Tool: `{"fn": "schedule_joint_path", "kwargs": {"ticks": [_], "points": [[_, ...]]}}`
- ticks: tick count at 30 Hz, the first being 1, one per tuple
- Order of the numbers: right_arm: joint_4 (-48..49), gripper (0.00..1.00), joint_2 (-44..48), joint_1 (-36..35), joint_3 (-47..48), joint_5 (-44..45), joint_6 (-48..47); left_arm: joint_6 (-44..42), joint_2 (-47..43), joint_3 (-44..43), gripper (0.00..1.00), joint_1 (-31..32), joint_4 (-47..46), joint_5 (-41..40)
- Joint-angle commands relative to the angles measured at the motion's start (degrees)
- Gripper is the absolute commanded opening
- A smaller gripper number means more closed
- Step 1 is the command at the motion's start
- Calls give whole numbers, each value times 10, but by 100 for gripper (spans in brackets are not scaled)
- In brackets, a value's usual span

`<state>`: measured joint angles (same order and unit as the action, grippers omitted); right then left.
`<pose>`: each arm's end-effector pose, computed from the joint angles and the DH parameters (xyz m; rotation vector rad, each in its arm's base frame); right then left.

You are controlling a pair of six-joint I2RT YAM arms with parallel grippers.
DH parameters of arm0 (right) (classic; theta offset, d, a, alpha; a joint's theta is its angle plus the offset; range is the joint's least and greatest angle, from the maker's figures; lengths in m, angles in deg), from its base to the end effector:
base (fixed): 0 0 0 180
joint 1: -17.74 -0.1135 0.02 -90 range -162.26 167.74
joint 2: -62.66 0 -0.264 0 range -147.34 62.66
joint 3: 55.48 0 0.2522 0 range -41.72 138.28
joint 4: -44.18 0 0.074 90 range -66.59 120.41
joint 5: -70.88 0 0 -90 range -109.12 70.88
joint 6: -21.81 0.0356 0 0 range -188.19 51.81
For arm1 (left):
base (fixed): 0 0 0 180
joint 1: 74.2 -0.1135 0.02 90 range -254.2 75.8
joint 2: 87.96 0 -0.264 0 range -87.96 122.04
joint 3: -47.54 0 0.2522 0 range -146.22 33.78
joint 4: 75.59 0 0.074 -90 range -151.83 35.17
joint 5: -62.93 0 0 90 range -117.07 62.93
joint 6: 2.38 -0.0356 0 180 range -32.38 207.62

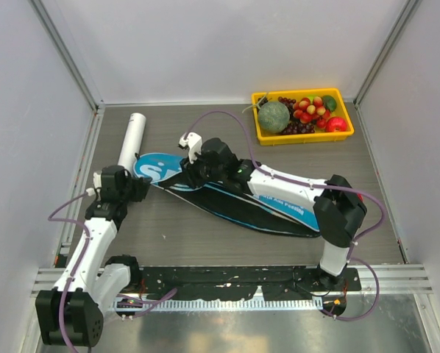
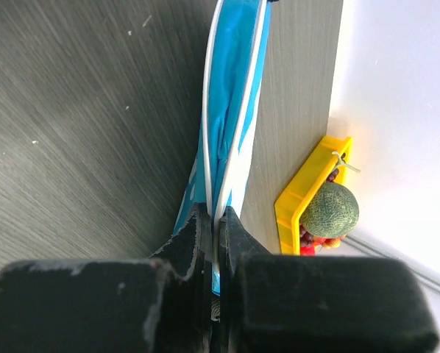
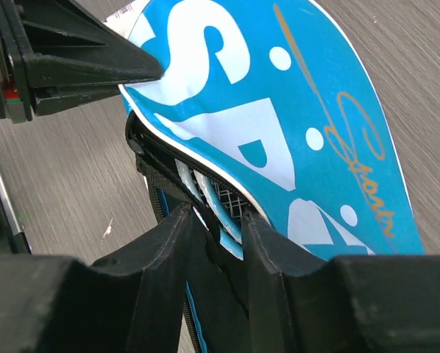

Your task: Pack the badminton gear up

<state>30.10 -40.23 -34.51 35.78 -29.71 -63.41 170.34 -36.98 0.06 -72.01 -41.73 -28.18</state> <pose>0.2545 0.3394 0.2727 -0.9596 1.8778 0.8030 0.1925 -0.0067 0.2367 -1.5215 1.7790 -0.7649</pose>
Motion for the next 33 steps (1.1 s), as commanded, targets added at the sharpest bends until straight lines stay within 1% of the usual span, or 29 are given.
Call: {"fn": "schedule_joint_path", "kwargs": {"ticks": [1,2,3,4,5,6,7,8,10,12,15,16,20,22,26,33], "points": [[8,40,40,17,4,59,24,46,-11,-29,0,5,68,-9],[10,40,67,15,-15,74,43,53,-13,-33,0,6,76,-12],[35,40,80,12,-63,85,85,61,-18,-35,0,6,83,-14],[50,40,113,7,-84,102,106,72,-20,-36,0,7,86,-14],[78,40,127,3,-128,124,154,81,-23,-36,0,6,86,-12],[93,40,156,-7,-145,155,170,88,-24,-37,0,7,87,-11],[98,40,172,-22,-168,177,208,96,-26,-41,0,8,93,-9],[92,38,189,-31,-174,226,224,104,-25,-43,0,8,100,-7],[107,39,213,-58,-200,264,259,121,-26,-46,0,10,102,-1],[166,43,224,-92,-232,297,272,127,-26,-52,0,12,108,0],[214,46,208,-129,-265,333,308,139,-27,-60,0,13,118,0],[246,46,202,-137,-276,338,313,142,-27,-59,0,13,120,1],[332,46,153,-177,-283,362,324,165,-27,-58,0,14,128,8],[379,46,126,-194,-283,368,328,171,-28,-63,0,13,137,26],[465,46,74,-197,-278,372,331,181,-33,-75,0,13,161,24],[557,49,-1,-205,-256,399,338,215,-40,-82,0,13,192,31]]}}
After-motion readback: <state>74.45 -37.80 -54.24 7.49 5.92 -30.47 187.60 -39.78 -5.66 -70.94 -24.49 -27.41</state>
